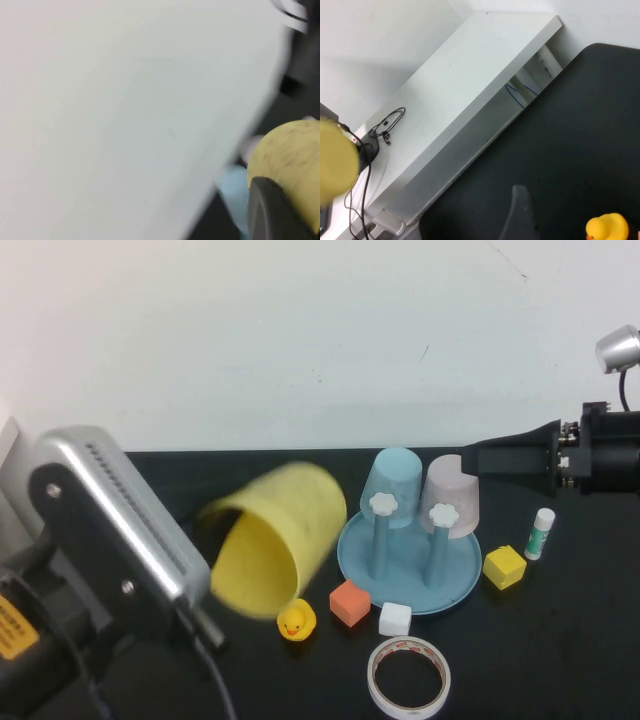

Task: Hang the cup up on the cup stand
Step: Adjust the cup with two arms

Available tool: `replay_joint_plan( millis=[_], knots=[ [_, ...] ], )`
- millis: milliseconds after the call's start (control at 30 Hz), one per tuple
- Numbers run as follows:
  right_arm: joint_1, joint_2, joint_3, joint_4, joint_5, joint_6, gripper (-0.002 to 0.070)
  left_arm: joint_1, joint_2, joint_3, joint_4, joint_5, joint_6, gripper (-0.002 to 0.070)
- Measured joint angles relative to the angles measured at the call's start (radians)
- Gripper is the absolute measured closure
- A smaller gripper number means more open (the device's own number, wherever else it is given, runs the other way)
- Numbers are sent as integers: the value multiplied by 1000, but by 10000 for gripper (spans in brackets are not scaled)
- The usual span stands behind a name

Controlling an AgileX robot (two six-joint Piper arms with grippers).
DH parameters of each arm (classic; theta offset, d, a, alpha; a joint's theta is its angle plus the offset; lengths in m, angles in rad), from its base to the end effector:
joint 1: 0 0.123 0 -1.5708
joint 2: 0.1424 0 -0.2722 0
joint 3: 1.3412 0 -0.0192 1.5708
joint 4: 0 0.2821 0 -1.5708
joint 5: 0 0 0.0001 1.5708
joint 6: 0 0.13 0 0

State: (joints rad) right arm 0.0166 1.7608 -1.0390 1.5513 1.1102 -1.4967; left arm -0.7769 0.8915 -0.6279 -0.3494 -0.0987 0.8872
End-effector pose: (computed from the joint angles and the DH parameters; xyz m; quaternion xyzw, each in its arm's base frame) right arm 0.3705 0.1226 0.1925 -0.2232 0.7674 0.4833 0.3573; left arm 0.1965 -0.1871 0.3154 0.4411 0.5892 -0.0679 0.6735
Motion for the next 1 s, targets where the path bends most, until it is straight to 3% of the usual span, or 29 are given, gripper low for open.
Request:
replay_joint_plan(
  millis=[133,233,333,467,600,700,833,1000],
  knots=[
    [0,0,0,0,0,0,162,4,52,84,243,-318,-330,665],
    [0,0,0,0,0,0,162,4,105,129,343,-474,-528,665],
    [0,0,0,0,0,0,162,4,160,140,349,-545,-651,665],
    [0,0,0,0,0,0,162,4,222,145,234,-654,-746,665],
    [0,0,0,0,0,0,162,4,245,145,100,-728,-746,665],
    [0,0,0,-1,0,0,162,6,258,145,21,-732,-619,665],
    [0,0,0,-1,0,0,162,6,295,145,-3,-747,-486,665],
    [0,0,0,-1,0,0,162,6,349,145,-21,-806,-461,665]
  ],
)
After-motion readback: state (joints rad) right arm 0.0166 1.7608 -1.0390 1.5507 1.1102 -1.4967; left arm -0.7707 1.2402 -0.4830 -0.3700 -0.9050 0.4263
